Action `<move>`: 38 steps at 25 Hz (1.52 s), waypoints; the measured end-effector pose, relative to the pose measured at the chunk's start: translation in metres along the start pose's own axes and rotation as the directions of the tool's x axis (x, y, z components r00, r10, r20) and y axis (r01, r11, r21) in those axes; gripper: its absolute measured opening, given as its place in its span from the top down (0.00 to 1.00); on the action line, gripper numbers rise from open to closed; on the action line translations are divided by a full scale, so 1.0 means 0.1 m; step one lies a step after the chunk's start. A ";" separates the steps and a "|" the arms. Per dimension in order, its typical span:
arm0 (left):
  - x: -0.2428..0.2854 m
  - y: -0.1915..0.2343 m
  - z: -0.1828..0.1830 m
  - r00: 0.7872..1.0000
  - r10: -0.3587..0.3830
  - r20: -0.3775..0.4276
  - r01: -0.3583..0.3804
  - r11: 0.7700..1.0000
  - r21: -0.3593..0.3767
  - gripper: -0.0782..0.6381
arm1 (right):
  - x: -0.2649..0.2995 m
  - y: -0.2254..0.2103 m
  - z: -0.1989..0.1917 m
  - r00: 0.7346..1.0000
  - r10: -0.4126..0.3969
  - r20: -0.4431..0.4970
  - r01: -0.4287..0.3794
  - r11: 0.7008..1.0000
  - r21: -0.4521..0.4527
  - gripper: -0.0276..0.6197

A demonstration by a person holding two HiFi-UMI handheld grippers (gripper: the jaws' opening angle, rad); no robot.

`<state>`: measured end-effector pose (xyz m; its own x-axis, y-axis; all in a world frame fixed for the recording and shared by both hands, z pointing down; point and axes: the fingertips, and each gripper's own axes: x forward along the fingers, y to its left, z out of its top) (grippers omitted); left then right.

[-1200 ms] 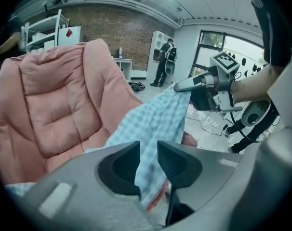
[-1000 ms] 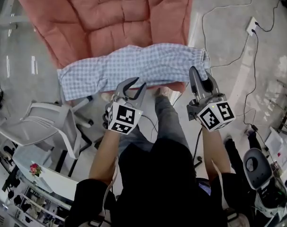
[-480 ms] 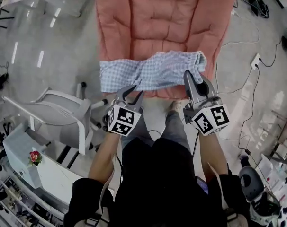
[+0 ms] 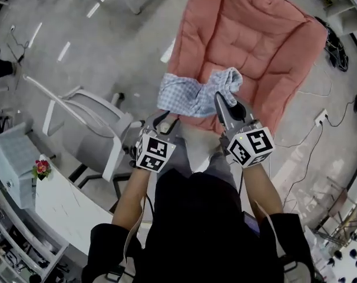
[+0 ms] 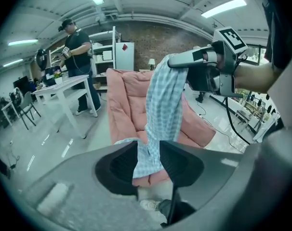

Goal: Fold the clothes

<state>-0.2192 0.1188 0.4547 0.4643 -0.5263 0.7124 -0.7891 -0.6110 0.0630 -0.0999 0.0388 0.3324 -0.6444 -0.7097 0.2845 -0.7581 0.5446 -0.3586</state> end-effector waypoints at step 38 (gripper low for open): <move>-0.48 1.18 -1.39 0.999 0.001 -0.053 -0.013 0.972 -0.235 0.68 | 2.45 1.74 -2.00 0.840 0.219 -0.497 -0.329 0.933 -0.145 0.61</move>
<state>-0.3906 0.1540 0.5252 0.4421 -0.4948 0.7482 -0.8675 -0.4477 0.2165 -0.4101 0.0490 0.5178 -0.7566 -0.2547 0.6022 -0.5099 0.8064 -0.2996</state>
